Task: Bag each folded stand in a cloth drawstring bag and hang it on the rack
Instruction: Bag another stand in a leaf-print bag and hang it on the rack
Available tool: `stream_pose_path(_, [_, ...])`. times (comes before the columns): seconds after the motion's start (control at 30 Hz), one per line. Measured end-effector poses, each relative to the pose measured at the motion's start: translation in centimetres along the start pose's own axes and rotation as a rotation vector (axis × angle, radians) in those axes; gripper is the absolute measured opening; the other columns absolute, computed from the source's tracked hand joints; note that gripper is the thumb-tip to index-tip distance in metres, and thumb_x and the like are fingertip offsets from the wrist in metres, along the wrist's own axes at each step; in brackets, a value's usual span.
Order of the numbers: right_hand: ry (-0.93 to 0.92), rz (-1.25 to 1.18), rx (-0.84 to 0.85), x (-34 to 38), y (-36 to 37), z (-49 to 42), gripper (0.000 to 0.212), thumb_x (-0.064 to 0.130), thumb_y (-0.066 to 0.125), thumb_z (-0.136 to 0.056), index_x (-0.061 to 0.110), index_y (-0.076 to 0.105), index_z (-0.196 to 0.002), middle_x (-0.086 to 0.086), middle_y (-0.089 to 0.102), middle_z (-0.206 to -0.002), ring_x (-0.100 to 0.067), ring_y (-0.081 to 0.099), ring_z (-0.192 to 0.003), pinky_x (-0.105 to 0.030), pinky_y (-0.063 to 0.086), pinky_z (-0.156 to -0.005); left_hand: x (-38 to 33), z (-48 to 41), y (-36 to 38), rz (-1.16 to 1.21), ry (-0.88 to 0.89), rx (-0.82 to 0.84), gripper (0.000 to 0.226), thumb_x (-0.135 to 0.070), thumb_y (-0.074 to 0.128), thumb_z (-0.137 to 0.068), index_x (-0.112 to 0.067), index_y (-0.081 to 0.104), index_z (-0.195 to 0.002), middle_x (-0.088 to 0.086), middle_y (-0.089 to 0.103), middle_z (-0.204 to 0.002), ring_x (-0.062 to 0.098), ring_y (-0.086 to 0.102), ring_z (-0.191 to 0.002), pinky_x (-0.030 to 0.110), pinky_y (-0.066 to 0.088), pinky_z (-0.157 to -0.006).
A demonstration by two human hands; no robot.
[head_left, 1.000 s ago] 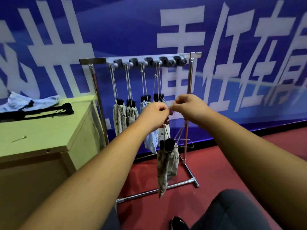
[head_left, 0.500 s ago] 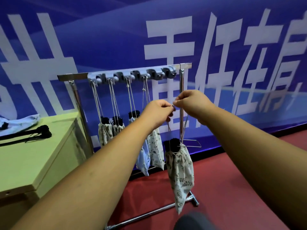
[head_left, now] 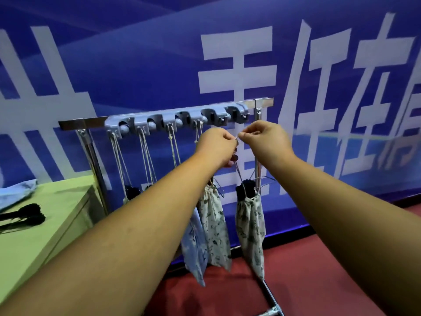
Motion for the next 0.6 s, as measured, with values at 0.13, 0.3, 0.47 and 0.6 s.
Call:
stream_pose_path(0.13, [-0.026, -0.001, -0.002, 0.4, 1.7, -3.0, 0.013, 0.036, 0.077, -0.098, 0.023, 0.079, -0.097, 0.008, 0.073, -0.091, -0.009, 0.065, -0.082, -0.029, 0.052, -0.068, 0.0, -3.2, -1.4, -0.026, 0.037, -0.113, 0.023, -0.016, 0.065, -0.103, -0.014, 0.074, -0.082, 0.011, 0.075, -0.082, 0.024, 0.079, -0.071, 0.046, 0.067, -0.063])
stream_pose_path(0.3, [-0.060, 0.046, -0.038, 1.6, 3.1, -6.6, 0.012, 0.032, 0.072, -0.102, 0.023, 0.079, -0.102, 0.009, 0.072, -0.093, -0.009, 0.065, -0.086, -0.024, 0.047, -0.067, -0.7, -6.0, -2.7, -0.026, 0.076, -0.291, 0.021, -0.013, 0.060, -0.104, -0.015, 0.071, -0.086, 0.012, 0.074, -0.085, 0.028, 0.077, -0.062, 0.044, 0.065, -0.052])
stream_pose_path(0.47, [-0.038, 0.091, -0.038, 1.3, 4.4, -9.2, 0.018, 0.031, 0.066, -0.107, 0.021, 0.080, -0.113, 0.002, 0.077, -0.100, -0.015, 0.072, -0.093, -0.035, 0.061, -0.084, -0.7, -8.9, -2.6, -0.064, 0.024, -0.391, 0.011, -0.013, 0.056, -0.083, -0.011, 0.067, -0.081, 0.018, 0.071, -0.082, 0.039, 0.074, -0.059, 0.051, 0.063, -0.049])
stream_pose_path(0.6, [-0.033, 0.184, 0.005, 0.3, 5.5, -9.3, 0.019, 0.029, 0.065, -0.107, 0.019, 0.081, -0.112, -0.002, 0.078, -0.112, -0.021, 0.072, -0.095, -0.041, 0.062, -0.087, 0.2, -9.6, -1.8, -0.211, 0.002, -0.349, 0.010, -0.002, 0.058, -0.082, -0.003, 0.068, -0.084, 0.021, 0.073, -0.080, 0.040, 0.073, -0.064, 0.053, 0.065, -0.058])
Point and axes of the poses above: each hand's wrist, its own z-axis away from the middle knuckle, its own y-axis out of the palm, x = y × z, the point moved 8 cm from there along -z, towards the middle knuckle
